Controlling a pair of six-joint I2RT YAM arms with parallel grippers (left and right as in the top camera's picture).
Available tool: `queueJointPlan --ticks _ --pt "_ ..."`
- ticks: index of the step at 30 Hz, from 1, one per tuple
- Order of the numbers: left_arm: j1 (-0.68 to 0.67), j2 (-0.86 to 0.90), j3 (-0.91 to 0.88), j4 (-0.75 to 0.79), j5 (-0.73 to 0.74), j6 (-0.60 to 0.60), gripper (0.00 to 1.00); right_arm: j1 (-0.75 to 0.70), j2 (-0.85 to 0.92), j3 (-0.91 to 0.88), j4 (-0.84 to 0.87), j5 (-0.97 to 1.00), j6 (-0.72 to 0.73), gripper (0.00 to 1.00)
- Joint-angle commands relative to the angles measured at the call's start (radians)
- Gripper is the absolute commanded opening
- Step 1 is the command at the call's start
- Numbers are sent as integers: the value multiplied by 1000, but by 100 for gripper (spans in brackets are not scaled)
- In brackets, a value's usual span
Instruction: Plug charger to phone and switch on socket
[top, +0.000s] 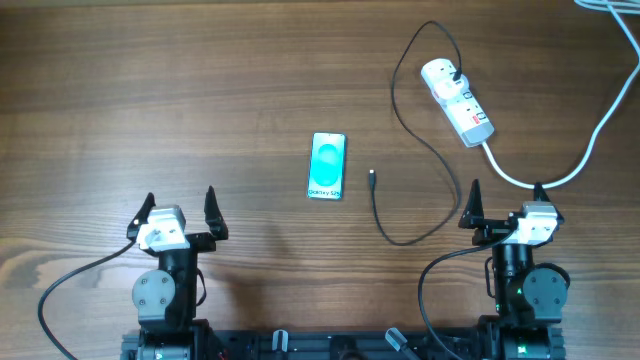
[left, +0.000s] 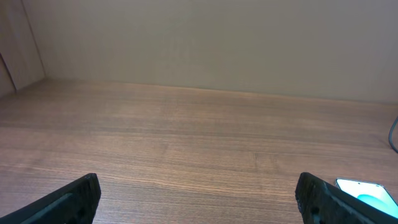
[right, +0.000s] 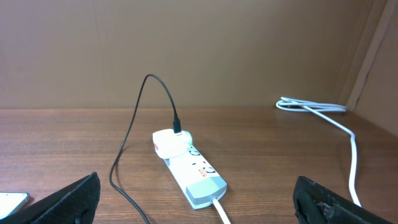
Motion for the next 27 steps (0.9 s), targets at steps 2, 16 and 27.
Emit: queueJointPlan --ticks 2,16,27 --pt "7 -5 -4 -1 16 16 100 4 -2 -2 3 10 12 100" --pt "6 -5 -4 166 786 -718 100 4 -2 -2 3 10 12 100" --pt "6 15 156 779 439 -833 100 4 -2 -2 3 10 12 100"
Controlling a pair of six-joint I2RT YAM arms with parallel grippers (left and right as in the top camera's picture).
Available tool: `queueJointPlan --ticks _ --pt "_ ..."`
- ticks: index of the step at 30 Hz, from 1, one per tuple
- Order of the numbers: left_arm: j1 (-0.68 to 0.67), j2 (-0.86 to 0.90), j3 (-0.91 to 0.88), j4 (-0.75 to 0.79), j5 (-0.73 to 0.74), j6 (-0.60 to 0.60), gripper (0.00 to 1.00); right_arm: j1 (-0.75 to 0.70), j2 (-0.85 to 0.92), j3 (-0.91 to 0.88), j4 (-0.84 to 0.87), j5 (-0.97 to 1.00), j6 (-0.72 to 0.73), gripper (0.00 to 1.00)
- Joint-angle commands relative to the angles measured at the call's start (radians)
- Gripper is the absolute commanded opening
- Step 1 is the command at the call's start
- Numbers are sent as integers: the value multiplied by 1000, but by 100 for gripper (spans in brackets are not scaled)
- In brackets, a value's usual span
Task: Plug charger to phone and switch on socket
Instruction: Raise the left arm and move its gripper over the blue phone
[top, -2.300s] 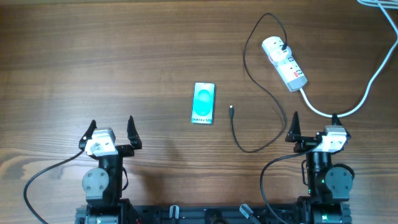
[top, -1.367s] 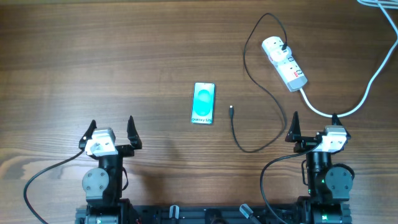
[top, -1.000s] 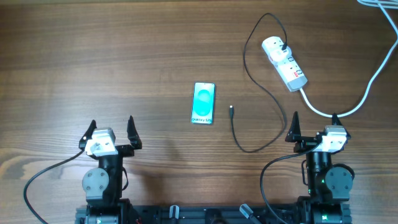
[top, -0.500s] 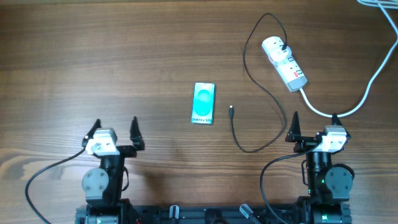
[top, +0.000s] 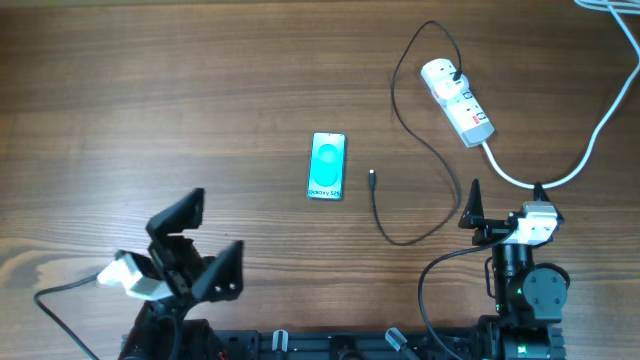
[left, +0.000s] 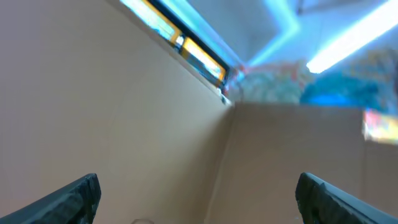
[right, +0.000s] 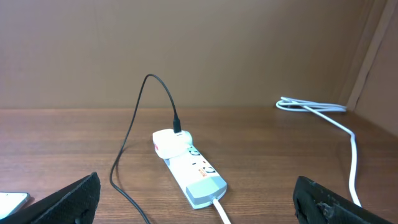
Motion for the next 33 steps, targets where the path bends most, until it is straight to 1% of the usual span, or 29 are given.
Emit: queueJointPlan --ticks 1,2,3,4,5,7,8,9,10,11,12,15,16,18,20,22,23,25,26,27,29,30,33 --pt "6 34 181 -87 -132 13 100 5 -2 -2 3 10 12 100" --pt "6 61 245 -154 -121 68 100 5 -2 -2 3 10 12 99" --pt "6 100 327 -253 -105 135 100 5 -2 -2 3 10 12 100" --pt "6 166 448 -411 -83 235 100 5 -2 -2 3 10 12 100" --pt "6 266 610 -631 -64 335 100 5 -2 -2 3 10 13 100" --pt "6 441 863 -959 -74 419 100 5 -2 -2 3 10 12 100" --pt "6 567 1029 -1160 -82 463 99 5 -2 -2 3 10 12 100" --pt "6 668 1158 -1310 -96 488 100 5 -2 -2 3 10 12 100" --pt "6 826 1345 -1531 -114 506 99 5 -2 -2 3 10 13 100" --pt "5 932 1465 -1672 -131 506 100 5 -2 -2 3 10 13 99" --pt "5 1010 1551 -1770 -138 506 100 5 -2 -2 3 10 13 100" --pt "-24 1339 1880 -2160 -138 583 100 5 -2 -2 3 10 12 100" --pt "-40 1458 1978 -2270 -117 583 100 5 -2 -2 3 10 12 100" --pt "-51 1582 2055 -2338 -69 576 100 5 -2 -2 3 10 12 100" --pt "-53 1665 2071 -2362 -18 573 100 5 -2 -2 3 10 12 100" --pt "-69 1771 2071 -2369 70 558 100 5 -2 -2 3 10 12 100" --pt "-89 1804 2071 -2366 61 558 100 5 -2 -2 3 10 12 100" --pt "-166 1873 2071 -2359 -63 545 100 5 -2 -2 3 10 12 100" --pt "-204 1899 2071 -2358 -140 517 100 5 -2 -2 3 10 12 100" --pt "-286 1949 2071 -2354 -293 439 100 5 -2 -2 3 10 13 100" --pt "-392 2010 2071 -2330 -473 370 100 5 -2 -2 3 10 12 100" --pt "-446 2041 2071 -2300 -546 366 100 5 -2 -2 3 10 12 100" --pt "-532 2091 2071 -2229 -624 373 100 5 -2 -2 3 10 12 100"
